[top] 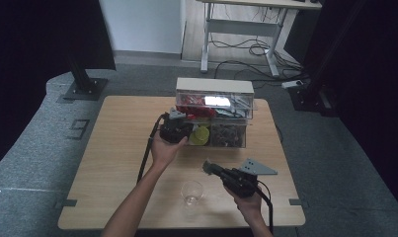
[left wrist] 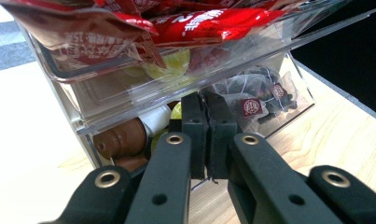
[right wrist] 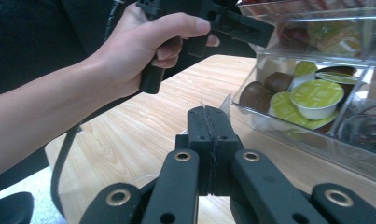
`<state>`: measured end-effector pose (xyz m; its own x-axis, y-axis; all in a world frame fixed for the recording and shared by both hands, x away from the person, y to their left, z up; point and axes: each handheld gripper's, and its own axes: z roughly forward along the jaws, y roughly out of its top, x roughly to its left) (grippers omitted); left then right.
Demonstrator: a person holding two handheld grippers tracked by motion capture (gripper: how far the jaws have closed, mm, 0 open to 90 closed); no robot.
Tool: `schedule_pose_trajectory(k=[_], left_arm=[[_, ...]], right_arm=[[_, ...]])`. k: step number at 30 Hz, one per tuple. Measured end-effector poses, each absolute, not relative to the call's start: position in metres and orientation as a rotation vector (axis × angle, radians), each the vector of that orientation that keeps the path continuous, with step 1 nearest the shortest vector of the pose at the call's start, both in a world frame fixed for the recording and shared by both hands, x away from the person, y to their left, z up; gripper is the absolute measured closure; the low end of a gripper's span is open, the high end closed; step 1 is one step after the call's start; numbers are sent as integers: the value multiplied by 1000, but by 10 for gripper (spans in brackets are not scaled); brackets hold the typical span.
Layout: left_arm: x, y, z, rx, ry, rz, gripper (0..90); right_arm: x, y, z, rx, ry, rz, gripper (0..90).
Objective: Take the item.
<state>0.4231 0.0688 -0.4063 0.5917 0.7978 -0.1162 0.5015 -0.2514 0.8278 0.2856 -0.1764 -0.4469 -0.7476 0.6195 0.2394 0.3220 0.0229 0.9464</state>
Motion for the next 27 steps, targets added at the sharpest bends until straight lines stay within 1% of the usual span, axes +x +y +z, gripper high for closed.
schedule_pose_trajectory(k=[17, 27], left_arm=[[422, 69, -406, 1915, 1041, 411, 878], [422, 69, -404, 1917, 1038, 414, 878]], right_arm=[[264, -164, -447, 913, 2111, 1822, 893], [255, -150, -457, 885, 2186, 1804, 893]])
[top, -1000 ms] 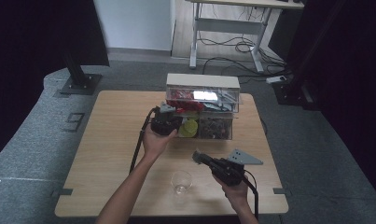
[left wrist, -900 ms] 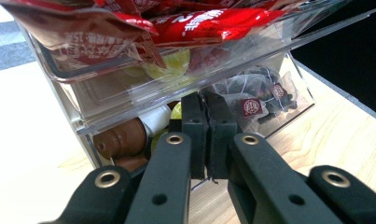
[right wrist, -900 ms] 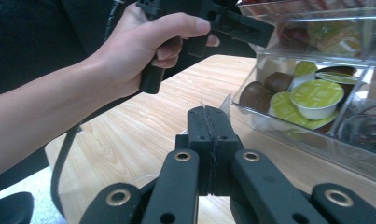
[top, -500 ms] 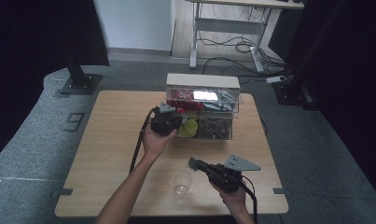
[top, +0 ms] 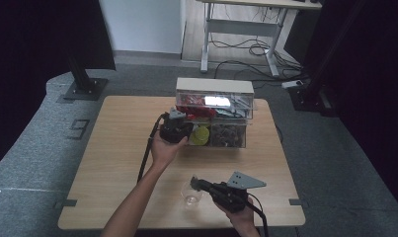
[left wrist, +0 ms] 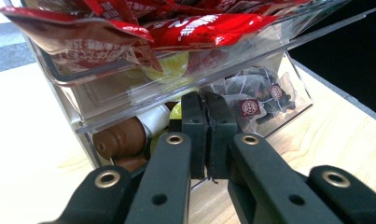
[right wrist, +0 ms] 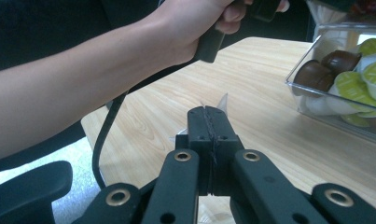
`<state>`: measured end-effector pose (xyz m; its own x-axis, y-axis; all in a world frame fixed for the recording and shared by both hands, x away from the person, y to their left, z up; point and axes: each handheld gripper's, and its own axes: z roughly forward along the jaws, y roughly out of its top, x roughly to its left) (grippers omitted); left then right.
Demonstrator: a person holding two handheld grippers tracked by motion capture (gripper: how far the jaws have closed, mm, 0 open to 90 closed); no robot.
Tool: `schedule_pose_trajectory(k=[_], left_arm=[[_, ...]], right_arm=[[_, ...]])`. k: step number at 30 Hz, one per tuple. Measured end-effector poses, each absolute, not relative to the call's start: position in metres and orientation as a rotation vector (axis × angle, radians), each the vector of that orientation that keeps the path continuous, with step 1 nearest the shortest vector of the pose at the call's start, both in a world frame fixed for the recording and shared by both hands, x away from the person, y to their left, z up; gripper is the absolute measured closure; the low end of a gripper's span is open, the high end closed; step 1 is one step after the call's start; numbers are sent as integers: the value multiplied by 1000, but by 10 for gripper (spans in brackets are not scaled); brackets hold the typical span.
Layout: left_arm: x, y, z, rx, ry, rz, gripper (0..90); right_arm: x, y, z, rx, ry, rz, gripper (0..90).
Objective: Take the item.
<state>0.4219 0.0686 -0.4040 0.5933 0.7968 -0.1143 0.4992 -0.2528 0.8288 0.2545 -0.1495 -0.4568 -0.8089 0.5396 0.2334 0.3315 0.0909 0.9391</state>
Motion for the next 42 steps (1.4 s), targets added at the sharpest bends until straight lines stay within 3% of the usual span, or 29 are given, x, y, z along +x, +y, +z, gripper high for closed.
schedule_pose_trajectory(k=[28, 32, 42], left_arm=[[421, 69, -405, 1914, 1037, 413, 877], [421, 68, -405, 1912, 1040, 413, 877], [420, 68, -406, 1914, 1036, 412, 876]], right_arm=[[254, -139, -471, 880, 2261, 1756, 890], [255, -135, -473, 865, 2287, 1727, 774], [254, -136, -472, 873, 2256, 1727, 712]])
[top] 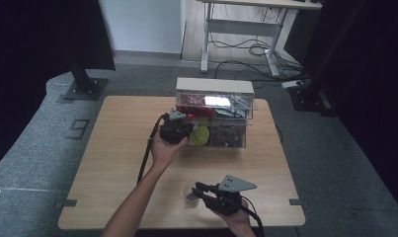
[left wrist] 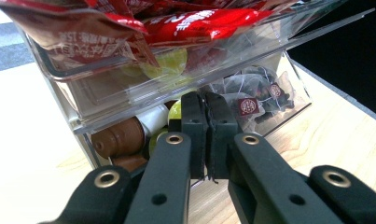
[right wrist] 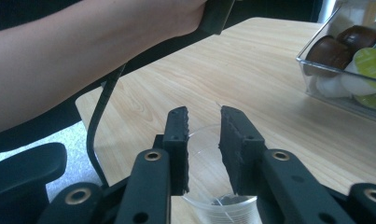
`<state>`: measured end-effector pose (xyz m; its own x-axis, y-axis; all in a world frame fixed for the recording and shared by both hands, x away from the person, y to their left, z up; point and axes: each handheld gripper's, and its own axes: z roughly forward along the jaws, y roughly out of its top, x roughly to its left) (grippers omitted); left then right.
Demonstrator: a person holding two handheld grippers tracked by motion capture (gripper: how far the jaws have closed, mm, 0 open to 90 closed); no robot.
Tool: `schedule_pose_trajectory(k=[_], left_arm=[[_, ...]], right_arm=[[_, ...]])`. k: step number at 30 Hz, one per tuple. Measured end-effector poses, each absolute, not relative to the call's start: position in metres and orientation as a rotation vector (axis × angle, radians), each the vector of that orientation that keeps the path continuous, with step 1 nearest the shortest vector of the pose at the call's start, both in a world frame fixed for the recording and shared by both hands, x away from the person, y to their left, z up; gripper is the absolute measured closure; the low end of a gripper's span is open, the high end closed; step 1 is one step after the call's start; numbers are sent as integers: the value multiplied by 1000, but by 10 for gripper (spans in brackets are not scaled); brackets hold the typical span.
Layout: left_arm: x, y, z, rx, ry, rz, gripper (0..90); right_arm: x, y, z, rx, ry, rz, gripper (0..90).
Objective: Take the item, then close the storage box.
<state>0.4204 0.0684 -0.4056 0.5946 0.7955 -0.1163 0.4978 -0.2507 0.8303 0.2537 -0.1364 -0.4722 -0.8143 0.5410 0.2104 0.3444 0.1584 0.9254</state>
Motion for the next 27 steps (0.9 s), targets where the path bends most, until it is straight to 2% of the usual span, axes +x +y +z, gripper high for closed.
schedule_pose_trajectory(k=[7, 27], left_arm=[[419, 71, -411, 1911, 1046, 397, 875], [413, 77, -421, 1926, 1051, 387, 872]], right_arm=[[255, -141, -471, 884, 2225, 1726, 662], [260, -157, -470, 951, 2180, 1731, 657]])
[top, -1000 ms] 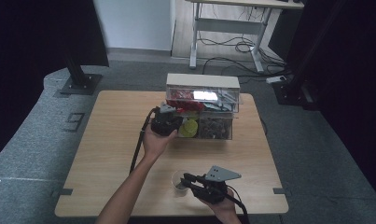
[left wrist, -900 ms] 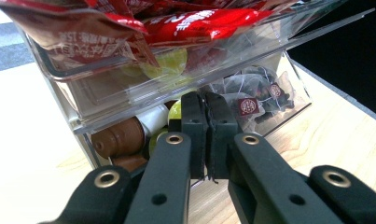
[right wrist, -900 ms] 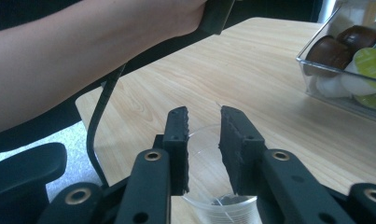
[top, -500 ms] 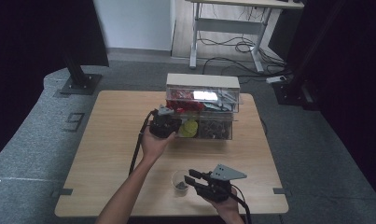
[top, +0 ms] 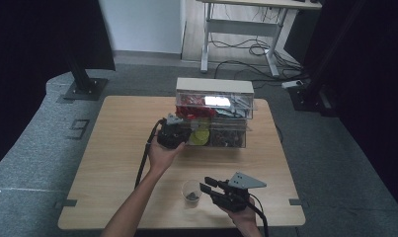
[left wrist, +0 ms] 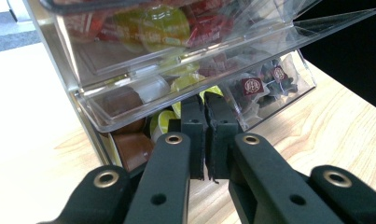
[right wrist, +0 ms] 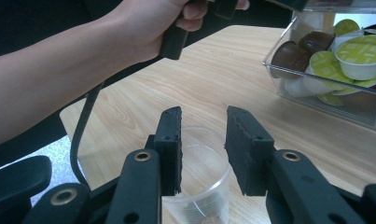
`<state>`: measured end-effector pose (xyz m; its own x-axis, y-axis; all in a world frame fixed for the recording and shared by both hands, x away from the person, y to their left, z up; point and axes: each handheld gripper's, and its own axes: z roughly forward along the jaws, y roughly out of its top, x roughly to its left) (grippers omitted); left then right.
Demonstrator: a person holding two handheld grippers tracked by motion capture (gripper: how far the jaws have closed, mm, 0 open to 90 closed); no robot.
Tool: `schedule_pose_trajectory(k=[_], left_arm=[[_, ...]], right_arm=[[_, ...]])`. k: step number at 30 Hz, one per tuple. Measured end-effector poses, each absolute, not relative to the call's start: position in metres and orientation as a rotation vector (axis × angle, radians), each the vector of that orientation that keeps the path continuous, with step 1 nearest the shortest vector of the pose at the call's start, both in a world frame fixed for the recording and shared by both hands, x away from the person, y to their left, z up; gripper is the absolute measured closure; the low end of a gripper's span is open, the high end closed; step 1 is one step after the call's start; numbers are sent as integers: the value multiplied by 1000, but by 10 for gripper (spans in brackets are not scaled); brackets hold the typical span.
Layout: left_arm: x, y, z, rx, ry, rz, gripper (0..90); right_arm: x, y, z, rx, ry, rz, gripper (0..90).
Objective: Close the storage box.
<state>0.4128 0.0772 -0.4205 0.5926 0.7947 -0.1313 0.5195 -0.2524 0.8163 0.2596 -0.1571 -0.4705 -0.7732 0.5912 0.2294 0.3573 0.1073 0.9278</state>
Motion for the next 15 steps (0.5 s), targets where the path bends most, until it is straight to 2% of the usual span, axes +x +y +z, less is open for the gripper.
schedule_pose_trajectory(k=[15], left_arm=[[407, 87, -439, 1934, 1085, 361, 888]], right_arm=[[262, -158, -475, 969, 2187, 1707, 657]])
